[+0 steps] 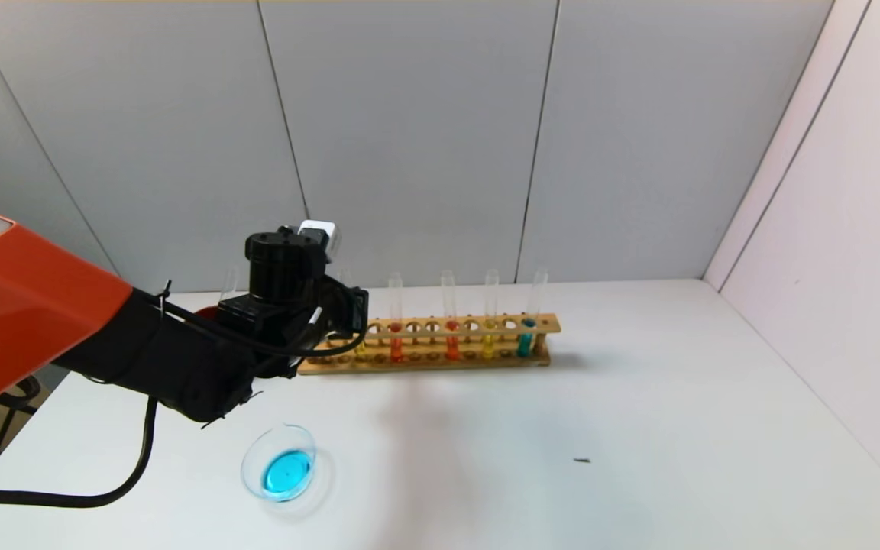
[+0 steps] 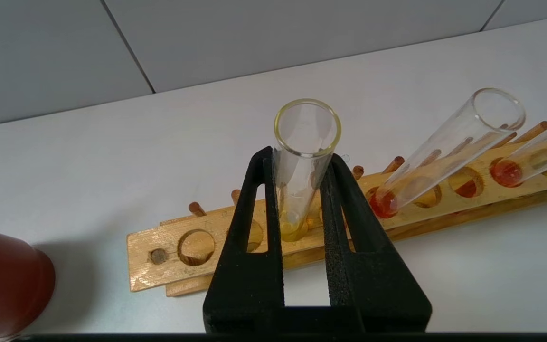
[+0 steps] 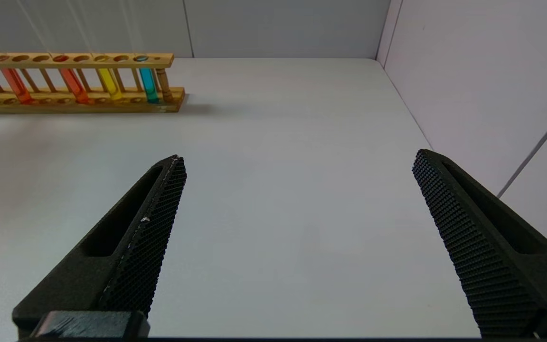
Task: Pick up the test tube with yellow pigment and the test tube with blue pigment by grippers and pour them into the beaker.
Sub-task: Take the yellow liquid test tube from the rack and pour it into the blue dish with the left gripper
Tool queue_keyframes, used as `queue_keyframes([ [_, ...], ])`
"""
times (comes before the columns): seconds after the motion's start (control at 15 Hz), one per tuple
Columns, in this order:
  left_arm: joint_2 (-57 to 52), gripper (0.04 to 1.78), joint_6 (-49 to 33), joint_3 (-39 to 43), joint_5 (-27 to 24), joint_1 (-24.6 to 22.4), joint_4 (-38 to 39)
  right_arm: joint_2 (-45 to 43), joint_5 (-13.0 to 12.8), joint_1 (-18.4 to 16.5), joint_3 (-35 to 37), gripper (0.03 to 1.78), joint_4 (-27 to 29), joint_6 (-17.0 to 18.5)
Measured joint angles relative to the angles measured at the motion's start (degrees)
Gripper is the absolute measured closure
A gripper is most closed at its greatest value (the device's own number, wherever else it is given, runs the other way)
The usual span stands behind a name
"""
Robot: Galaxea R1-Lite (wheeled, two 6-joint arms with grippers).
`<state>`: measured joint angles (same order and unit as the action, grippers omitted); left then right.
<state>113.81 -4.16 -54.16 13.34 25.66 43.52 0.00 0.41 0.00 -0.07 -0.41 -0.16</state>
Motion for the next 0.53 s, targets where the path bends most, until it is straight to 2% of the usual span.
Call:
queue_keyframes([
  [0.53,-2.9,1.52,0.4,-2.5,0.1,0.1,-3.8,0.0,0.0,0.0,0.0,0.07,0.0,0.0],
])
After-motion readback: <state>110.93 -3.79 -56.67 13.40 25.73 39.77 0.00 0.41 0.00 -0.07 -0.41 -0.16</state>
